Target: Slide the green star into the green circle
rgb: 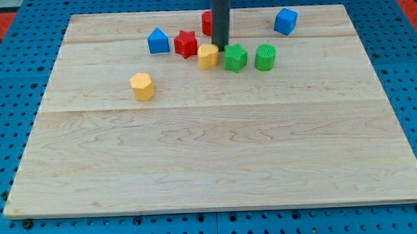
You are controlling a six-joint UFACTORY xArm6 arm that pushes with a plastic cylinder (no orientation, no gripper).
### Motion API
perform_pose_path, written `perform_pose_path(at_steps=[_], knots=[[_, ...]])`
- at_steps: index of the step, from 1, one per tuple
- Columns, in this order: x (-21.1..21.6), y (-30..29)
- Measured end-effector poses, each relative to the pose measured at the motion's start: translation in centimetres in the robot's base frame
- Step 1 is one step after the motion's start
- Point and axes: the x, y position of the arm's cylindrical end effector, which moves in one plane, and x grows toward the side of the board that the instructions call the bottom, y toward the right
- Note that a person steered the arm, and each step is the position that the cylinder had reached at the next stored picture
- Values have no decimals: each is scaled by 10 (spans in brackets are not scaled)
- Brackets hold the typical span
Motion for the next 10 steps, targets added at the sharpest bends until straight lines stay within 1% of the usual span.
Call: perform_pose_path(at_steps=[1, 2, 3, 4, 5, 6, 7, 8, 10], knots=[[40, -43], [23, -32], [13, -48], [21, -58], [15, -61], [-8, -26], [-6, 1], [10, 19], [11, 60]])
